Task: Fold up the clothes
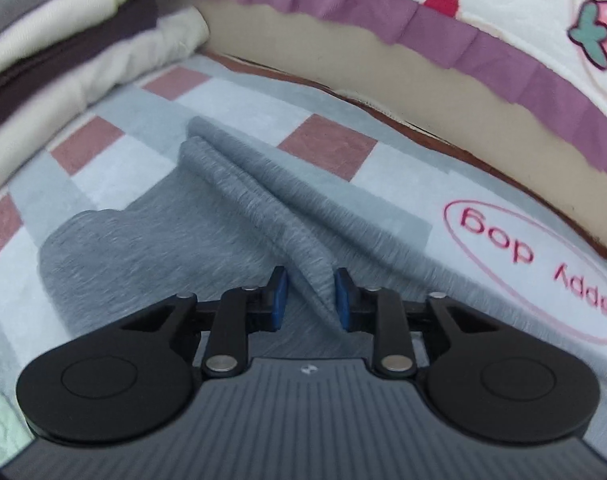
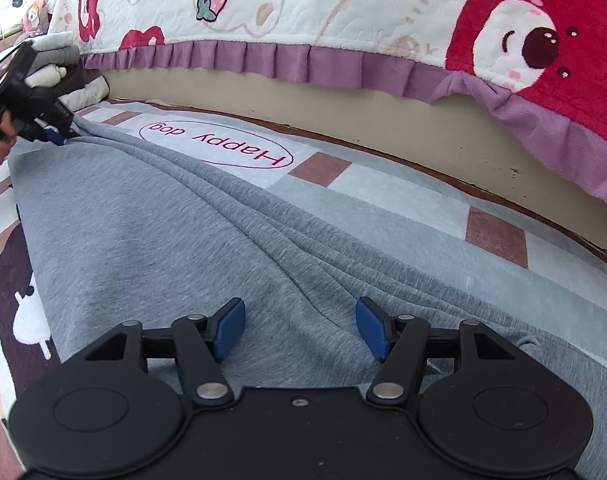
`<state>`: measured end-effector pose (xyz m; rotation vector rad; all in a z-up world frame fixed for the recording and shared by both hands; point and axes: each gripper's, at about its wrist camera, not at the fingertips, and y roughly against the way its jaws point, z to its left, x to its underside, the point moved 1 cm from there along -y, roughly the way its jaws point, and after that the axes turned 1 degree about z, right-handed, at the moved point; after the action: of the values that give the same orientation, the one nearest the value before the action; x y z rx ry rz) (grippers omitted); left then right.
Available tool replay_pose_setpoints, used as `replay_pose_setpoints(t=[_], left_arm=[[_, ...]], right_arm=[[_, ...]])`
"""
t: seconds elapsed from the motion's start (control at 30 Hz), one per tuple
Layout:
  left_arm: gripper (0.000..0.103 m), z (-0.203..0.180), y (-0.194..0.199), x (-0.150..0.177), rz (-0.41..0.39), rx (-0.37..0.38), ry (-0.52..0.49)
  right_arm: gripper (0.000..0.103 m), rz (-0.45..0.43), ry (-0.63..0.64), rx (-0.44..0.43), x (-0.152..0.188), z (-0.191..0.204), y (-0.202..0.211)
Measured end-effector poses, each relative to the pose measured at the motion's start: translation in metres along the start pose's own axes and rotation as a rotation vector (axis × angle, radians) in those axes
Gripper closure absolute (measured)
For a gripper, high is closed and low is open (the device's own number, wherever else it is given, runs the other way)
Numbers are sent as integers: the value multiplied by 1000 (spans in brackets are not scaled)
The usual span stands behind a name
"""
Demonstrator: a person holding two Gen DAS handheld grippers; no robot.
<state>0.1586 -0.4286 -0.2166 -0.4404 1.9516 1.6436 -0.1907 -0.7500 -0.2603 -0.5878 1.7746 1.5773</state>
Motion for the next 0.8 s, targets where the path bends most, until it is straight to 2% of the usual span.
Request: replay_pose_setpoints(t=[0.07, 0.1, 0.13, 0.17, 0.2, 0.23, 0.27, 0.3, 0.33, 0.37, 0.4, 0.57, 0.7, 0.8], left_arm=[[76, 0, 1, 1, -2, 0, 4], [69, 0, 1, 2, -3, 0, 5], [54, -1, 0, -1, 6, 10, 13], [44, -3, -3, -5, 24, 32, 22], [28, -7, -6, -8, 42, 43, 21], [22, -12, -9, -10, 59, 44, 11], [22, -16, -10, -10, 61, 22, -1], [26, -21, -10, -8, 49, -21, -16], [57, -25, -9, -6, 38, -64, -30], [79, -24, -7, -5, 18, -85, -27], [92, -18, -5, -3, -9, -85, -8], [96, -11, 15, -1, -121, -52, -43], [98, -32, 38, -9, -255, -67, -175], [97, -34, 27, -15, -246, -76, -158]], right_arm=[[36, 0, 0, 1, 0, 0, 0], [36, 0, 0, 2, 0, 0, 0], [36, -1, -1, 2, 0, 0, -1], [36, -1, -1, 2, 0, 0, -1], [35, -1, -1, 2, 0, 1, -1], [35, -1, -2, 2, 0, 1, -1], [35, -1, -2, 1, 0, 1, -1], [35, -1, -1, 1, 0, 0, -1], [35, -1, -1, 0, 0, 0, -1], [35, -1, -2, -1, 1, 0, -1], [35, 0, -3, -1, 1, 0, -1], [35, 4, -15, -11, 0, -2, 1], [35, -3, -42, -10, 0, -4, -1], [35, -9, -42, -5, 0, -4, -2]])
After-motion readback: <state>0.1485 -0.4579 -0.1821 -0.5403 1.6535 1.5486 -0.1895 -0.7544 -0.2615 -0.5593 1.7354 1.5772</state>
